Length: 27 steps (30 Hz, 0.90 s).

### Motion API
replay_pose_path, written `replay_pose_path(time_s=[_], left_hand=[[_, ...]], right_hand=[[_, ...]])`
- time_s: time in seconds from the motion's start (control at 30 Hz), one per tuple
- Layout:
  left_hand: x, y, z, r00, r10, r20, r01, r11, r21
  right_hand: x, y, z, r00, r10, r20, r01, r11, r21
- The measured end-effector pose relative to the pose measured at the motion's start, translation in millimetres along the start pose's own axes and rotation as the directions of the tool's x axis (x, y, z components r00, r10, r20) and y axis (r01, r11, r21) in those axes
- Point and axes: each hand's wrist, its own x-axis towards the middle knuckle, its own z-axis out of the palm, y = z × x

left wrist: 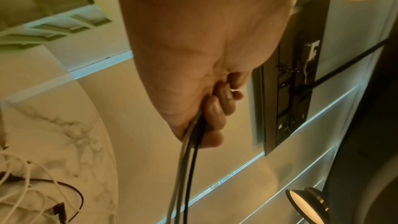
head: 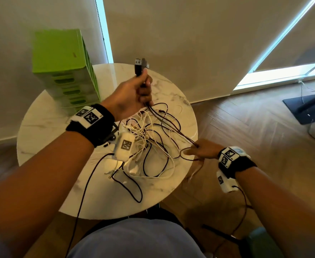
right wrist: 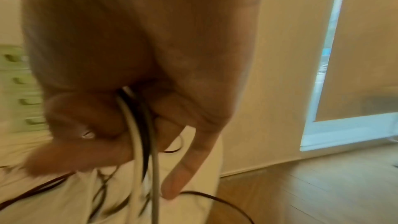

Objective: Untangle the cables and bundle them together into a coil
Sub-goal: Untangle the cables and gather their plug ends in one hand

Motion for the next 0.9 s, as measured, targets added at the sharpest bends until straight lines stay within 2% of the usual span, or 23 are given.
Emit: replay_pose_path(time_s=[0.07, 0.1, 0.17, 0.2, 0.23, 0.27, 0.3, 0.37, 0.4, 0.43, 0.5, 0.57, 0.63, 0.7, 0.77, 0.9], left_hand=[[4, -6, -7, 0.999, 0.022, -0.048, -0.023, 1.000, -0.006], [5, -10, -7, 0.996, 0.037, -0.086, -0.038, 0.999, -0.004], [9, -18, -2, 0.983, 0.084, -0.166, -0.082, 0.996, 0.020], [11, -20, 0, 0.968, 0.115, -0.223, -0.109, 0.993, 0.042], [14, -21, 3, 0.947, 0.151, -0.285, -0.143, 0.989, 0.049], [16, -20, 4, 0.920, 0.186, -0.344, -0.187, 0.982, 0.032], [18, -18, 3, 0.893, 0.204, -0.401, -0.231, 0.973, -0.020], [25, -13, -2, 0.858, 0.203, -0.472, -0.316, 0.933, -0.173], [28, -11, -5, 0.847, 0.200, -0.493, -0.342, 0.914, -0.218], [31, -12, -7, 0.840, 0.193, -0.508, -0.351, 0.906, -0.236], [34, -15, -9, 0.820, 0.175, -0.544, -0.354, 0.903, -0.243], [36, -22, -12, 0.823, 0.156, -0.546, -0.325, 0.918, -0.228], [34, -31, -18, 0.836, 0.143, -0.529, -0.235, 0.966, -0.111], [32, -42, -28, 0.853, 0.148, -0.500, -0.124, 0.989, 0.082], [31, -50, -40, 0.859, 0.136, -0.493, -0.038, 0.978, 0.204], [35, -60, -56, 0.863, 0.111, -0.493, 0.016, 0.969, 0.246]], right_hand=[[-6, 16, -10, 0.966, 0.045, -0.256, -0.020, 0.995, 0.099], [-11, 18, -14, 0.910, 0.039, -0.412, 0.011, 0.993, 0.117], [-14, 18, -13, 0.754, 0.004, -0.656, 0.095, 0.989, 0.114], [-13, 17, -9, 0.708, -0.032, -0.705, 0.158, 0.981, 0.114], [-11, 16, -1, 0.701, -0.091, -0.707, 0.207, 0.975, 0.080], [-6, 19, 9, 0.724, -0.178, -0.666, 0.240, 0.971, 0.002], [-4, 20, 20, 0.784, -0.239, -0.572, 0.240, 0.968, -0.076], [-3, 13, 40, 0.896, -0.287, -0.338, 0.229, 0.952, -0.203], [-2, 6, 51, 0.925, -0.297, -0.235, 0.228, 0.933, -0.279], [-2, -4, 63, 0.934, -0.322, -0.156, 0.250, 0.899, -0.359], [1, -26, 88, 0.918, -0.395, -0.032, 0.330, 0.806, -0.491], [10, -40, 106, 0.905, -0.422, 0.053, 0.382, 0.751, -0.539], [16, -53, 110, 0.908, -0.393, 0.147, 0.409, 0.748, -0.524], [19, -67, 98, 0.902, -0.354, 0.246, 0.431, 0.773, -0.467], [27, -76, 76, 0.910, -0.326, 0.255, 0.406, 0.823, -0.397], [55, -73, 20, 0.960, -0.279, 0.036, 0.280, 0.942, -0.187]])
